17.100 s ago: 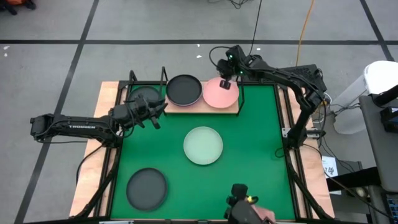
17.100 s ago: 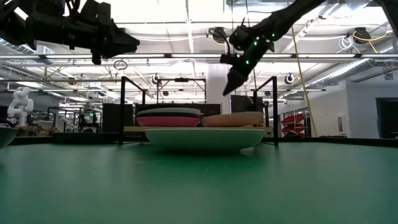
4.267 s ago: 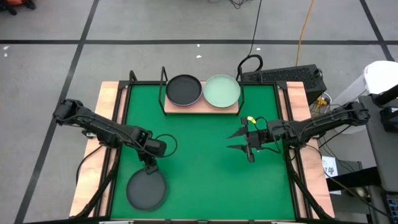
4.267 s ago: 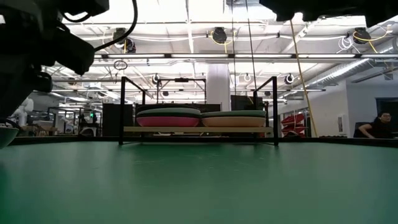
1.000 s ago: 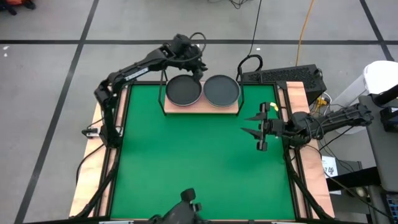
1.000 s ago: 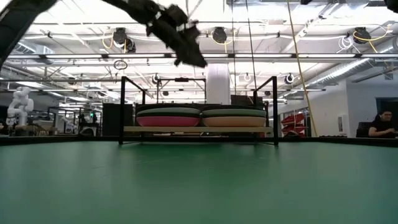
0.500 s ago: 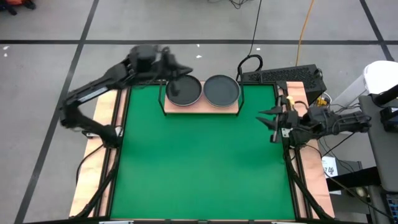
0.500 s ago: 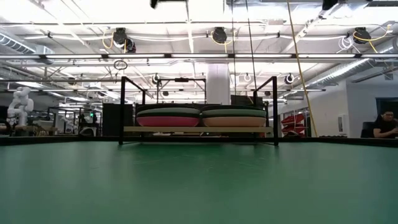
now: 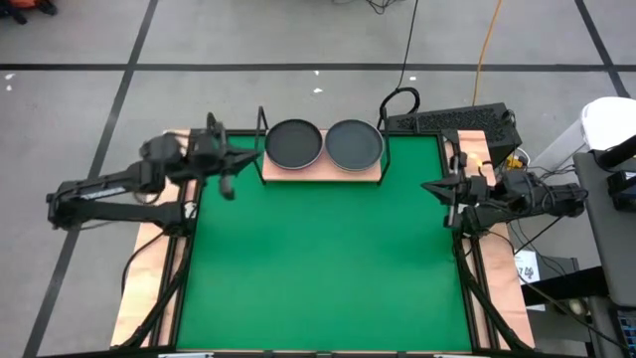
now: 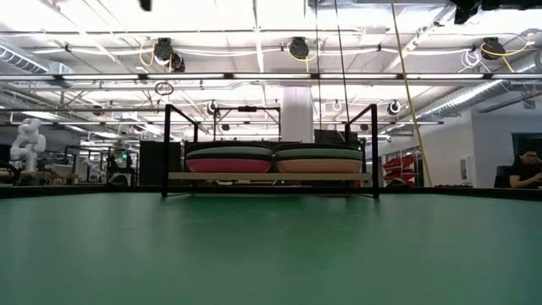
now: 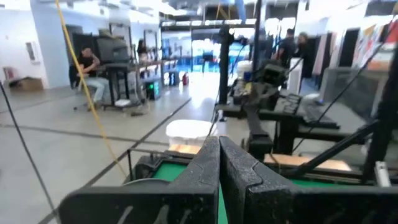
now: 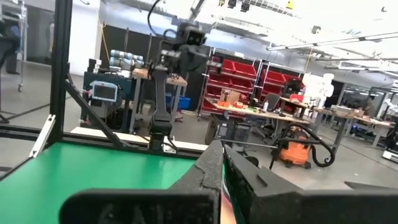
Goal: Place and stack plates onto a shelf
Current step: Return to Home Position
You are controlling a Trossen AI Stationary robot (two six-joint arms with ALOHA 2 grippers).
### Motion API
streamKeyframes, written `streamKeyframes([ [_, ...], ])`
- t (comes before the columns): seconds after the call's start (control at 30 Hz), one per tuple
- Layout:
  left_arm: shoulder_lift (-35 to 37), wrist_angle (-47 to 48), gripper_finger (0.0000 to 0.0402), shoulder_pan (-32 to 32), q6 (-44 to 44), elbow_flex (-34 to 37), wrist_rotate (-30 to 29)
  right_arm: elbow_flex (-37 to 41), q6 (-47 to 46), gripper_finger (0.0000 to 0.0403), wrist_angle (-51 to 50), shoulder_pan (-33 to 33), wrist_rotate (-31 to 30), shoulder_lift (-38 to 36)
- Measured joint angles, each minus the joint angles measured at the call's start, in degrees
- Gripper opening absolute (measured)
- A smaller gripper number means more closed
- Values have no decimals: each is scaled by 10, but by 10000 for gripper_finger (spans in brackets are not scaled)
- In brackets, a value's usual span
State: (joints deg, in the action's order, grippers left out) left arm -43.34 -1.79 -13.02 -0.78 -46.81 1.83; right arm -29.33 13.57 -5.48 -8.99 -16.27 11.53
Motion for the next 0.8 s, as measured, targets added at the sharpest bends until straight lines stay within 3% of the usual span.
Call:
streamKeyframes([
  [0.33,191,-28,1,35,20,165,-50,85,-6,0,17,0,4,-114],
  [0.8,355,-71,1,38,28,341,-51,226,-24,0,151,0,31,-114],
])
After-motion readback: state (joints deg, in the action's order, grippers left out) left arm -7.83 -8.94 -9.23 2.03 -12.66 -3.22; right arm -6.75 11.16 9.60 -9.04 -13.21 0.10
